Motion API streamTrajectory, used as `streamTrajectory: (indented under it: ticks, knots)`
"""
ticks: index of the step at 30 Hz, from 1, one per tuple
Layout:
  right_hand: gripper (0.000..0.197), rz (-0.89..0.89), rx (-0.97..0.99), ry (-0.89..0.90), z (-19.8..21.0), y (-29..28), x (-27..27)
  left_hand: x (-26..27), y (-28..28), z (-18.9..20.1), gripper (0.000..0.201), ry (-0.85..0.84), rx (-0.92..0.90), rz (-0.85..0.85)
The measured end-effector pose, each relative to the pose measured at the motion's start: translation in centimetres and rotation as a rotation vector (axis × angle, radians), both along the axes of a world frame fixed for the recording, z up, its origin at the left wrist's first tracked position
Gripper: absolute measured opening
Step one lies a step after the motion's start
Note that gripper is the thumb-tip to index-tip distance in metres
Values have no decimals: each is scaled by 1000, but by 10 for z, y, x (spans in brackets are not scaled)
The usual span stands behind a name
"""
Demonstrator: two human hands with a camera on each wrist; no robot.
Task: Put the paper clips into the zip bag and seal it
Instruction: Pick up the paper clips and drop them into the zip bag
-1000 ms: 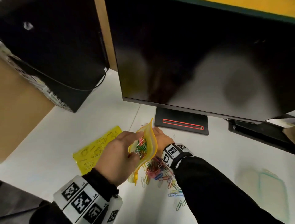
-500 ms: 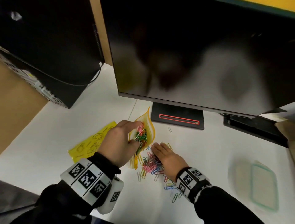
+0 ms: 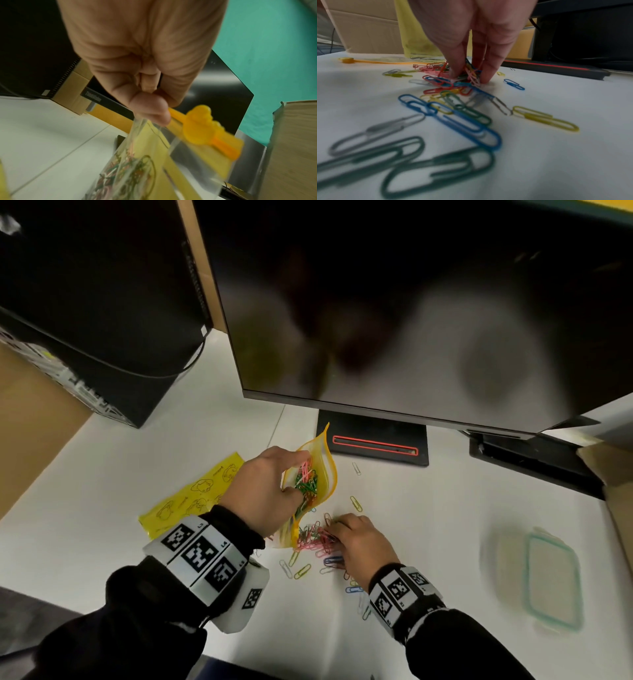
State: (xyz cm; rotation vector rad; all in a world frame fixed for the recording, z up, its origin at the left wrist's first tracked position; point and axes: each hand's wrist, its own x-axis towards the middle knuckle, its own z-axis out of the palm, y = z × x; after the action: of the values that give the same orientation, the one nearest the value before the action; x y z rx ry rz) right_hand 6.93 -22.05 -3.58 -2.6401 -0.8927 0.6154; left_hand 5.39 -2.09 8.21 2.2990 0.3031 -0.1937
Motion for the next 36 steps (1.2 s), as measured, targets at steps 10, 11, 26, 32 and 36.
streamTrajectory:
  ticks: [10,11,26,32,36]
  knots:
    - [29,-619,361,209,20,-25,-12,-5,-34,-13,59,41,-80,-81]
    - [33,-664,399,228,22,-28,-12,-6,-38,-13,59,46,-84,-93]
    - [33,-784,866,397,103,-40,6,-6,-60,-25,65,44,-49,-231]
    - [28,-781,712,404,92,-1,14,-7,-61,-23,65,28,-30,-218]
    - [33,-789,666,433,92,8,12,-8,-58,-19,64,9,-15,-202]
